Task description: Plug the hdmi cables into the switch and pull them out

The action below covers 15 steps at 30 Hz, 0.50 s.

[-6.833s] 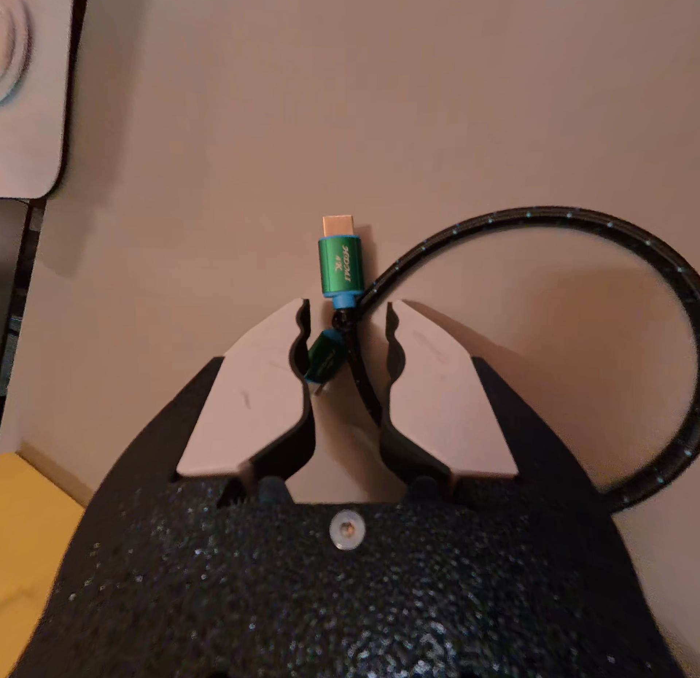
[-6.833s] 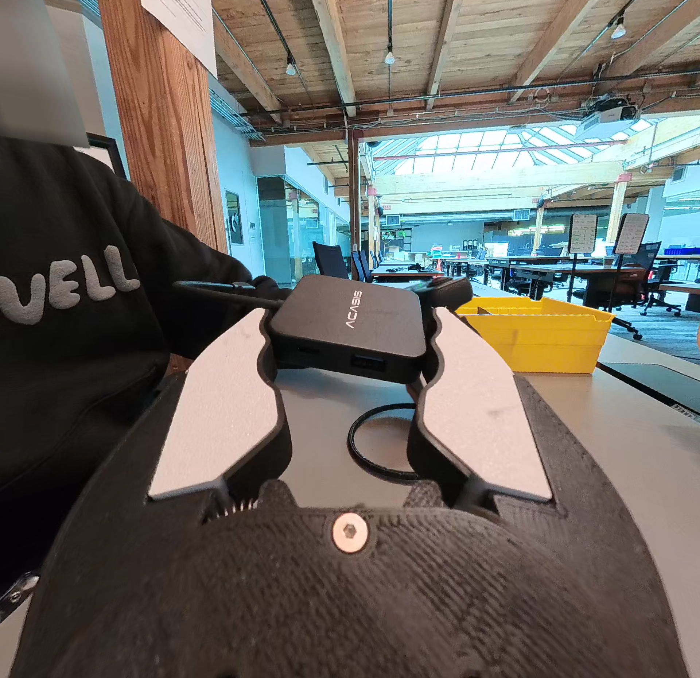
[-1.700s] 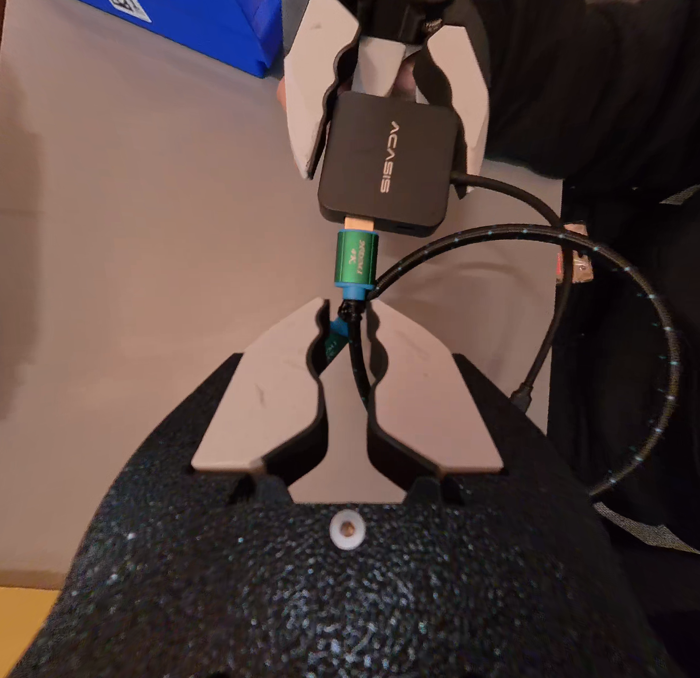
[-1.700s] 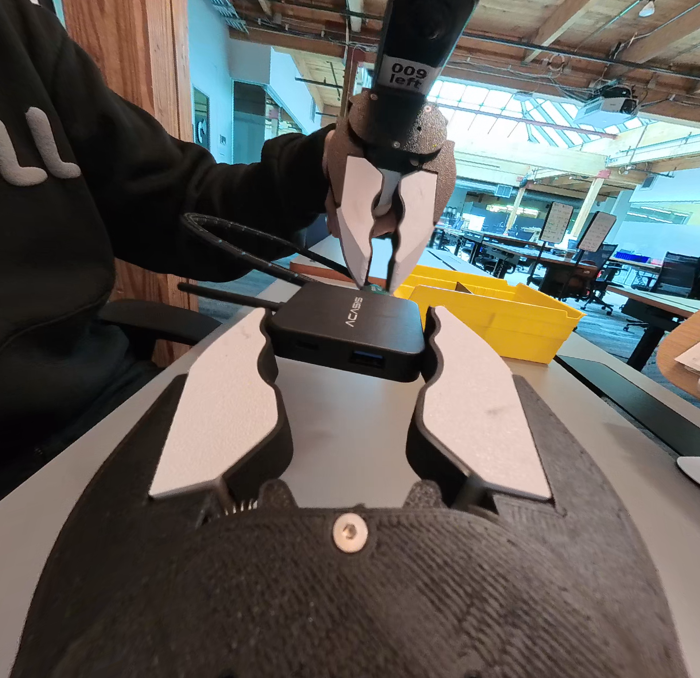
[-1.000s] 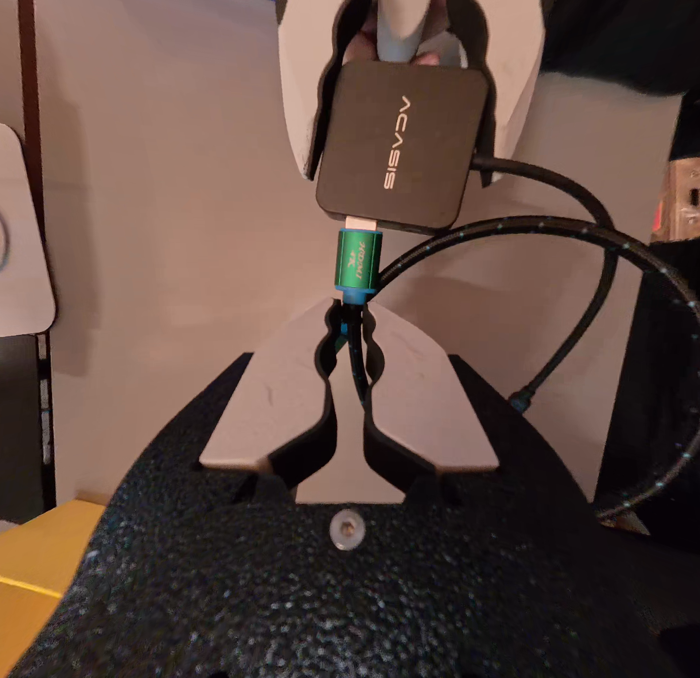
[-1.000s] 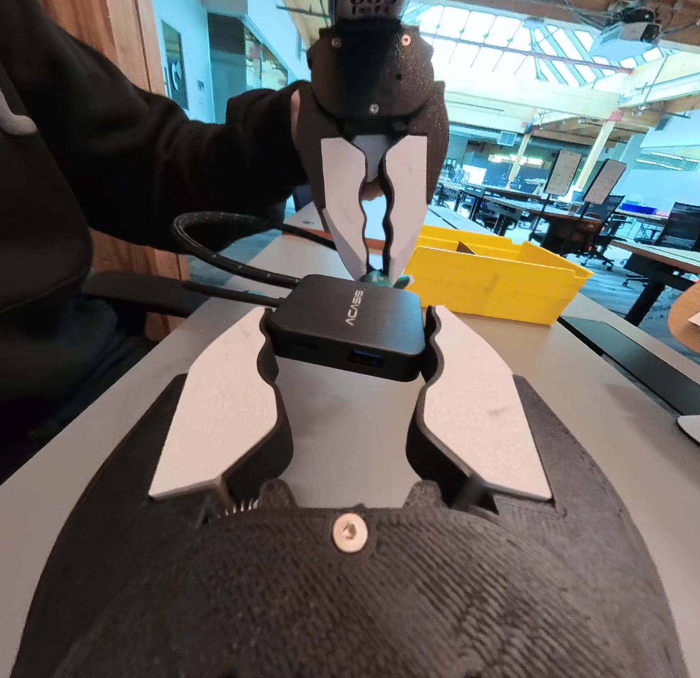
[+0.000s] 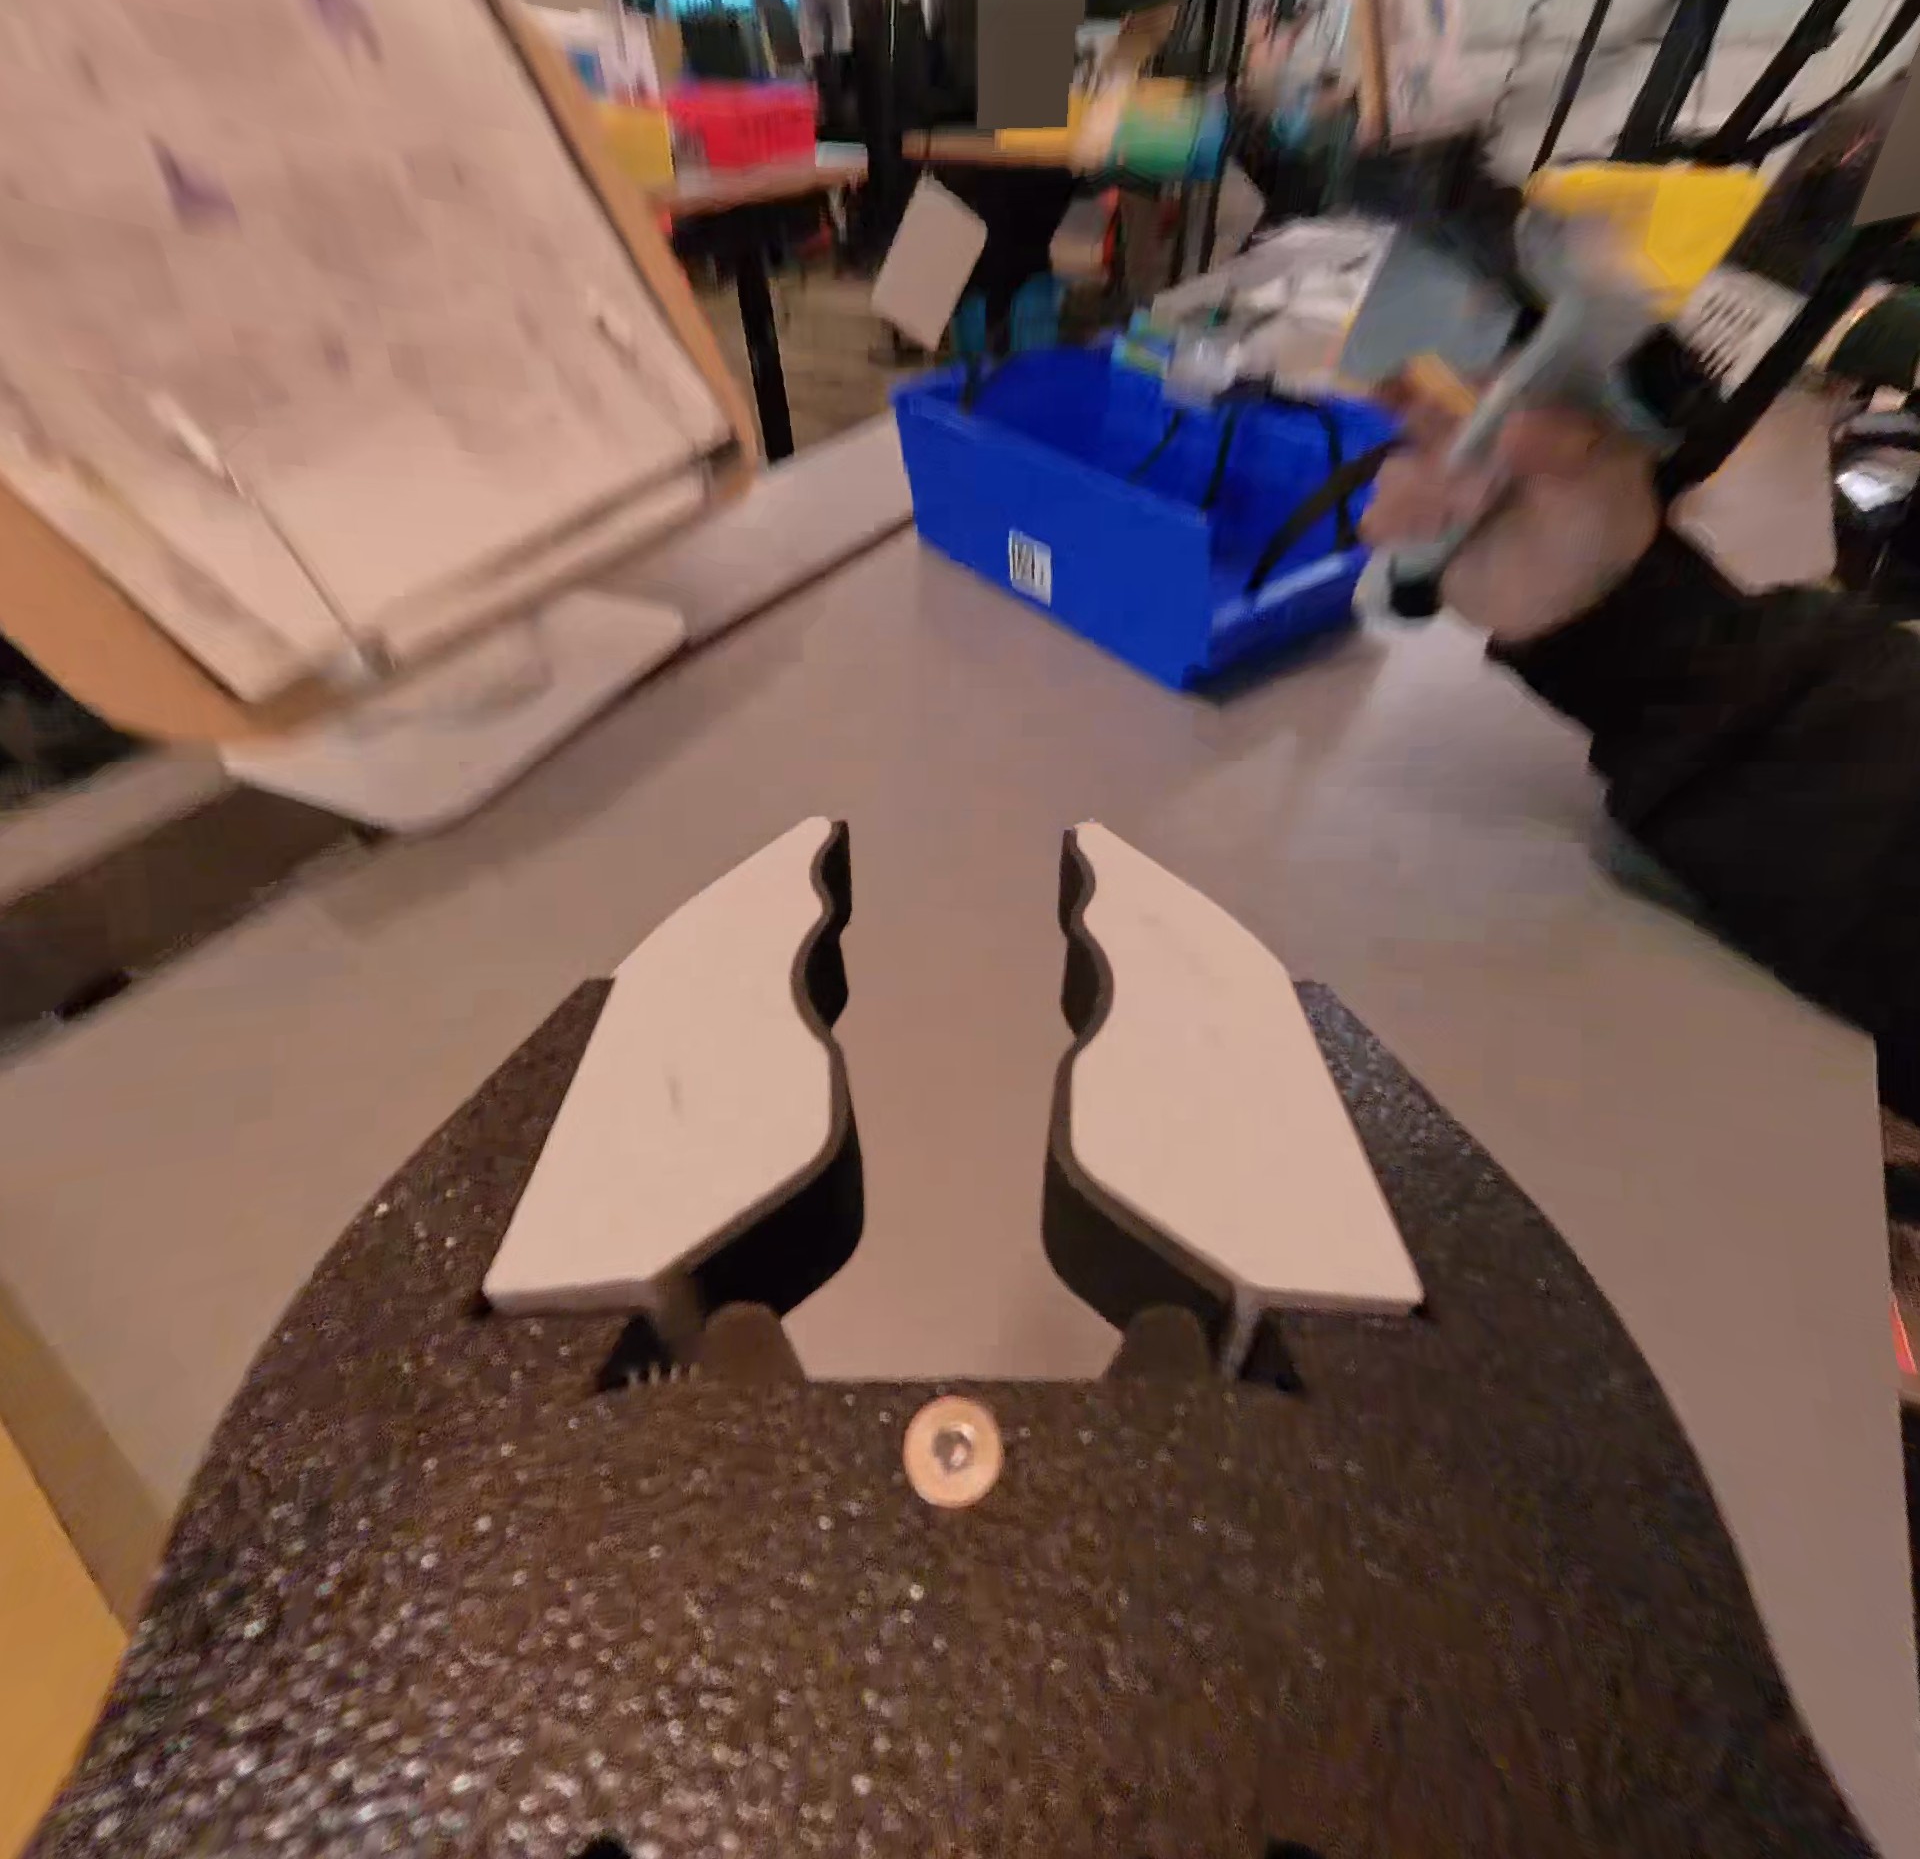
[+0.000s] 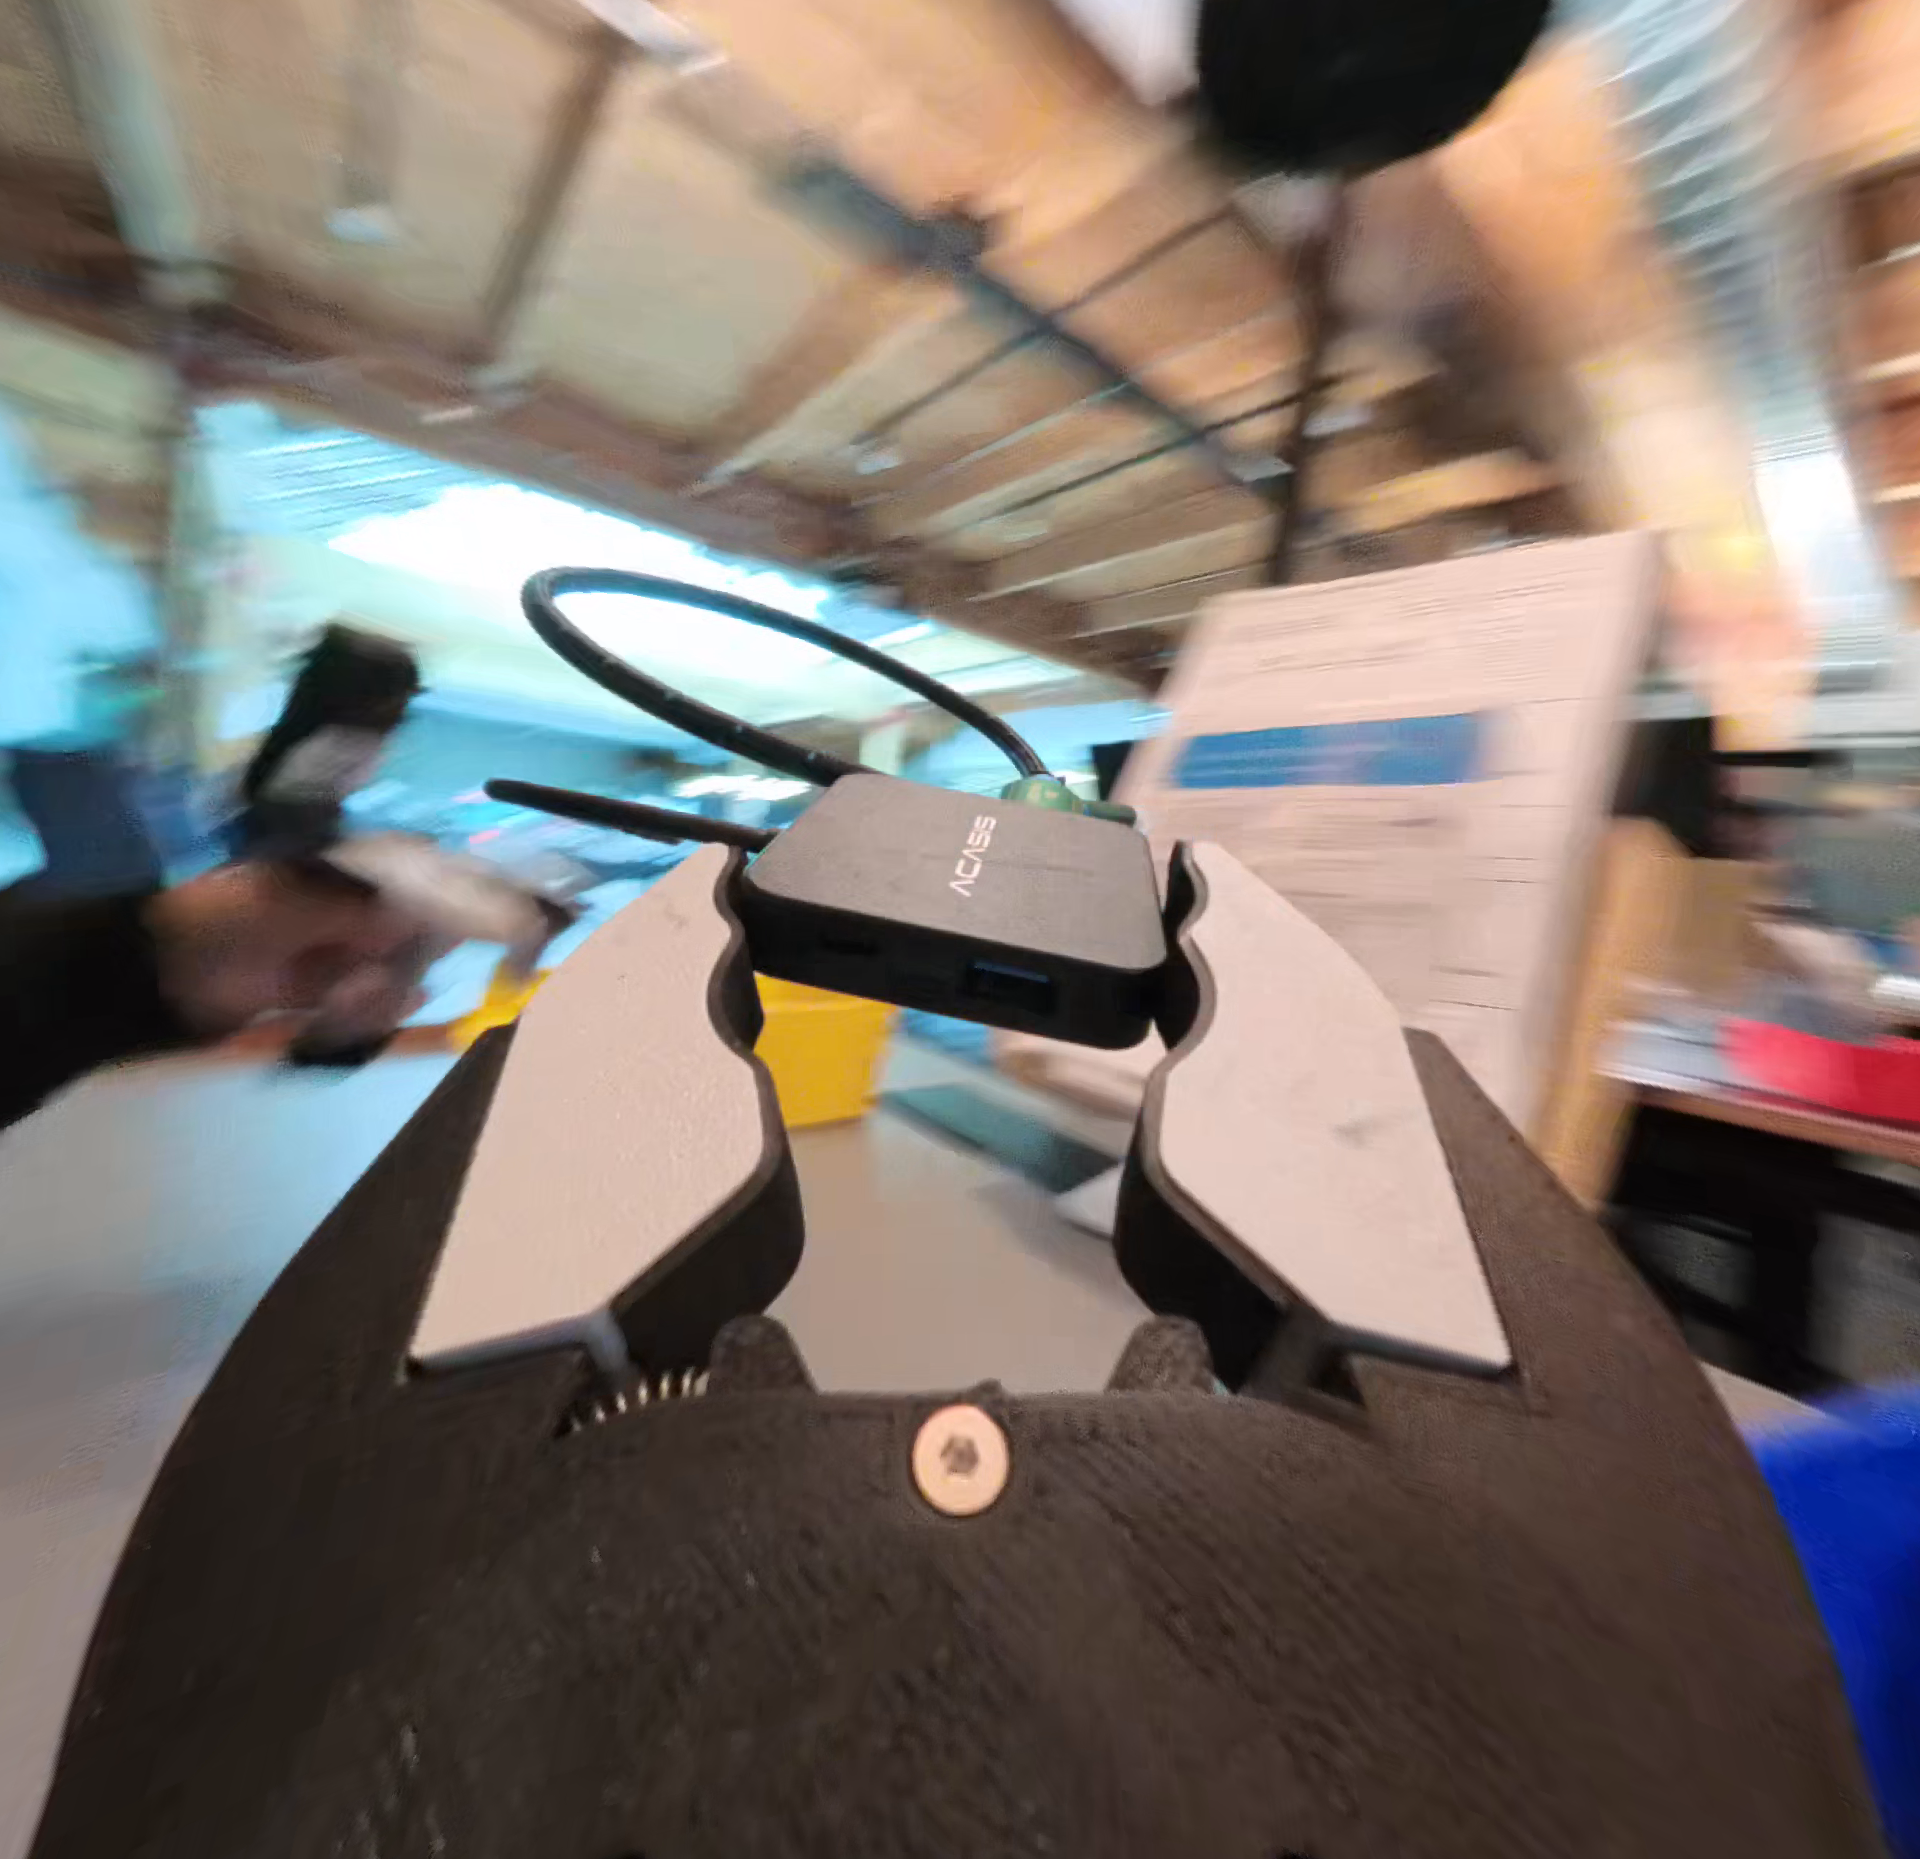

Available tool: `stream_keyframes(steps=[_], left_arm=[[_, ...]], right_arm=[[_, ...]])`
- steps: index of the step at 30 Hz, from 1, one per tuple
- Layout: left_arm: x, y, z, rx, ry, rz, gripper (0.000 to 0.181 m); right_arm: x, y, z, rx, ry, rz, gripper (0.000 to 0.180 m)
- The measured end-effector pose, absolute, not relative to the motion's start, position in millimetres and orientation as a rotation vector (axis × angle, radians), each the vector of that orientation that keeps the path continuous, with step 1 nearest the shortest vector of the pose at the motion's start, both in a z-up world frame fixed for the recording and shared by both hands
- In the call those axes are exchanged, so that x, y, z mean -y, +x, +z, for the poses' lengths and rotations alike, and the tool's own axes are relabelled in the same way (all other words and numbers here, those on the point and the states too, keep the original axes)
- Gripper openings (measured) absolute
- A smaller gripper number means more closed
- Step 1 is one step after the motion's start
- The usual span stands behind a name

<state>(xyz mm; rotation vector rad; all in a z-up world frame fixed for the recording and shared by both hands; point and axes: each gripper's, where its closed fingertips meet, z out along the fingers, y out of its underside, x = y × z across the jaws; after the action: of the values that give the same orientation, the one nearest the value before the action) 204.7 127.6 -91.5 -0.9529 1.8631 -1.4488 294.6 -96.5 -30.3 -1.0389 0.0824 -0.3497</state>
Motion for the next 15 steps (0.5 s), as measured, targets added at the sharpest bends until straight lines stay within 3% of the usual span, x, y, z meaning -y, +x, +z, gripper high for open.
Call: stream_keyframes(steps=[5,10,15], left_arm=[[-120.3,200.9,-159.4,-1.941,-1.021,-1.437,0.037],[-102.8,207.6,-178.3,-1.992,-0.975,-1.434,0.036],[-88.1,211.9,-191.2,-2.050,-0.957,-1.433,0.036]], right_arm=[[201.2,382.6,-59.5,-0.720,-1.067,-0.839,0.076],[225.6,397.1,-83.2,-0.963,-0.947,-0.594,0.076],[211.5,399.7,-96.7,-0.991,-1.152,-0.678,0.076]])
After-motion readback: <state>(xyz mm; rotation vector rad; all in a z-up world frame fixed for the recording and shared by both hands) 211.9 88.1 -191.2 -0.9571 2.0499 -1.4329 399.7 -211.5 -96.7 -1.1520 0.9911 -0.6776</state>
